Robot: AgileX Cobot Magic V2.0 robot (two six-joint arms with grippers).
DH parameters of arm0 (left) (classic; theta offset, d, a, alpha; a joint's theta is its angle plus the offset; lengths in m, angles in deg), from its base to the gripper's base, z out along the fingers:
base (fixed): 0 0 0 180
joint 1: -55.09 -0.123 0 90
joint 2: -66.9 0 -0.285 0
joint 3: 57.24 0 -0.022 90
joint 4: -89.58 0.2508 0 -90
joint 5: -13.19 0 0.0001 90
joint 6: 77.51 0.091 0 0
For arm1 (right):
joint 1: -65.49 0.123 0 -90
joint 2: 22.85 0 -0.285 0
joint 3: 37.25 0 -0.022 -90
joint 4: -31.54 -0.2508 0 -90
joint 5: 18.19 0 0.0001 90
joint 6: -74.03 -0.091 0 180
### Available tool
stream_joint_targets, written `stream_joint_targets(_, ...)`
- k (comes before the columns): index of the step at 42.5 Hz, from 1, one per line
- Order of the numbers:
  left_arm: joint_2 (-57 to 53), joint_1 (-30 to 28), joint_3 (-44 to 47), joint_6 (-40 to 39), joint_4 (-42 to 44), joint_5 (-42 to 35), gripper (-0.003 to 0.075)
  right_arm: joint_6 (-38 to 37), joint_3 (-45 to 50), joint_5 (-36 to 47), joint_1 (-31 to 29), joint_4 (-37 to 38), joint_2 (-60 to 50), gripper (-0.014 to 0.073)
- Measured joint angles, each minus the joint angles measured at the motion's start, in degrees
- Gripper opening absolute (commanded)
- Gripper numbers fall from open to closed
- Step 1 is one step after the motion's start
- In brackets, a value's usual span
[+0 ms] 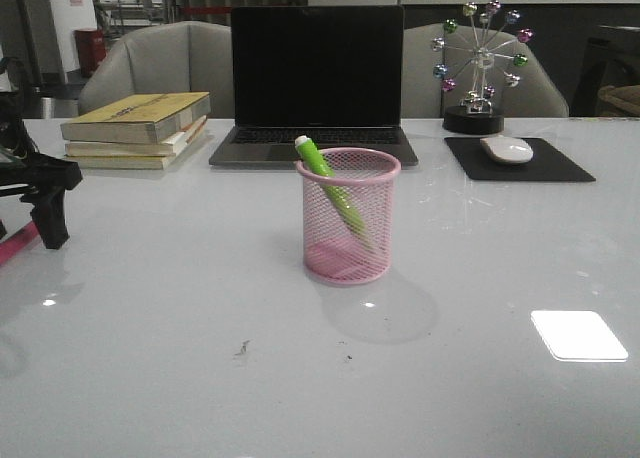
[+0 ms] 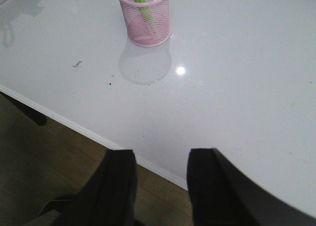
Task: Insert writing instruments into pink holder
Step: 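Lower the left gripper over the pink marker and close on it, then lift the pink marker upright with the left gripper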
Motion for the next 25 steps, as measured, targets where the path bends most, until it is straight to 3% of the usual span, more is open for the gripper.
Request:
stream_joint_targets(14, 0.0, 0.0, 0.0, -0.5, 0.8, 0.0, 0.0111, 0.0, 0.0, 0.0, 0.0, 0.0, 0.0, 0.0374)
stream_joint_targets(25, -0.2, 0.0, -0.1, -0.5, 1.4, 1.0, 0.0091, 0.0, 0.0, 0.0, 0.0, 0.0, 0.0, 0.0374)
